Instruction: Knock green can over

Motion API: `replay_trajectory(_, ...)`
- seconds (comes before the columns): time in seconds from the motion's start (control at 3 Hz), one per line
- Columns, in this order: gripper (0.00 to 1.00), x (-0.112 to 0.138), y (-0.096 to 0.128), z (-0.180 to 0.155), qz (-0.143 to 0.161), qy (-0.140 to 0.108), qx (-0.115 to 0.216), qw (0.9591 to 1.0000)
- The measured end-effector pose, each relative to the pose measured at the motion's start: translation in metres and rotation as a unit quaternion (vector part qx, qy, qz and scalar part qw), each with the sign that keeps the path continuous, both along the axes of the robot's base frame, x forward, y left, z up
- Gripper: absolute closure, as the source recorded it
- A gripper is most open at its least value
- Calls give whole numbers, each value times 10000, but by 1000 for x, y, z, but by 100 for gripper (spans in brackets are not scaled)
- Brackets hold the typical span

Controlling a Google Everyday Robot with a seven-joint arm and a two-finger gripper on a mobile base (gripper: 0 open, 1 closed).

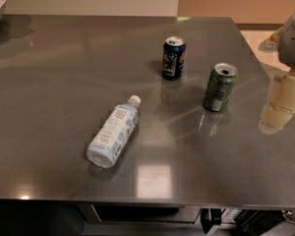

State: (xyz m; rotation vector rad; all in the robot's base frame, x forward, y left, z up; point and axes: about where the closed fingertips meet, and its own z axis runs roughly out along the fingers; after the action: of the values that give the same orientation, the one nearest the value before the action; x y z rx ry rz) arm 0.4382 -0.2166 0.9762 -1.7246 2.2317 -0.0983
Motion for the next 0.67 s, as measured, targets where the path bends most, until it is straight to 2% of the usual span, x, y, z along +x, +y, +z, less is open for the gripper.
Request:
replay_trajectory(0.33, 0, 2, 1, 1, 2, -34, 33, 10000)
replay_trajectory(0.67, 0, 16, 2, -3, -21, -37, 191, 9998)
